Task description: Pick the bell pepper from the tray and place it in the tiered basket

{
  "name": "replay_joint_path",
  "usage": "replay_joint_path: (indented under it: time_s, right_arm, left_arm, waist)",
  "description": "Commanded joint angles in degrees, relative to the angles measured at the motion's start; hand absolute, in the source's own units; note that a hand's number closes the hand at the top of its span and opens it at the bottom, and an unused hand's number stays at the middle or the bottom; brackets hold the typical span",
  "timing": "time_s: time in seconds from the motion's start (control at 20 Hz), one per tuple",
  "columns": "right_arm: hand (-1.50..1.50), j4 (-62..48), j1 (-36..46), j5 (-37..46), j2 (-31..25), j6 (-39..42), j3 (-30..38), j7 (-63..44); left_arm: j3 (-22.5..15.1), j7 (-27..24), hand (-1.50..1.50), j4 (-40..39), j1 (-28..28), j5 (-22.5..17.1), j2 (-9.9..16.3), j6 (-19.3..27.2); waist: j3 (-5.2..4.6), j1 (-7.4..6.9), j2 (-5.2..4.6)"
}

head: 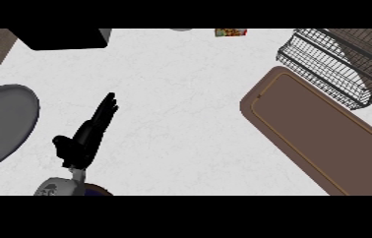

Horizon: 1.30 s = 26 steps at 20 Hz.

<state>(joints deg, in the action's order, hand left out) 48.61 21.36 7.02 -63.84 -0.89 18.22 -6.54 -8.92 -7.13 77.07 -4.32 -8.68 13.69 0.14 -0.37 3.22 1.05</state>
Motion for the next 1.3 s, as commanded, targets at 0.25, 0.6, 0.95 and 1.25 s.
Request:
replay_joint_path:
  time_s: [0.25,0.6,0.95,1.25]
  right_arm:
    - [1.50,17.8,8.5,-1.6,-2.1,2.9,-2.1,-26.6]
    - [1.50,5.3,25.6,3.8,1.8,3.1,-8.2,-29.2]
    - [1.50,-7.3,31.5,9.4,8.6,2.2,-11.5,-21.2]
    - [1.50,-20.2,40.2,13.2,13.5,-2.6,-11.6,-16.4]
  left_arm:
    - [-1.9,2.0,0.00,-1.3,-5.1,2.1,-4.2,1.0]
    - [-0.8,1.8,0.00,-0.9,-5.5,2.7,-2.5,-1.4]
    - [-0.6,0.2,0.00,-1.6,-3.2,2.5,-3.0,-3.2]
    - [1.4,1.2,0.00,-2.4,-6.4,0.7,-1.5,-6.3]
  waist:
    - [0.28,-3.31,-1.01]
    - [0.33,-5.27,-1.46]
    - [0.37,-5.05,-1.47]
    - [0.41,-5.89,-1.94]
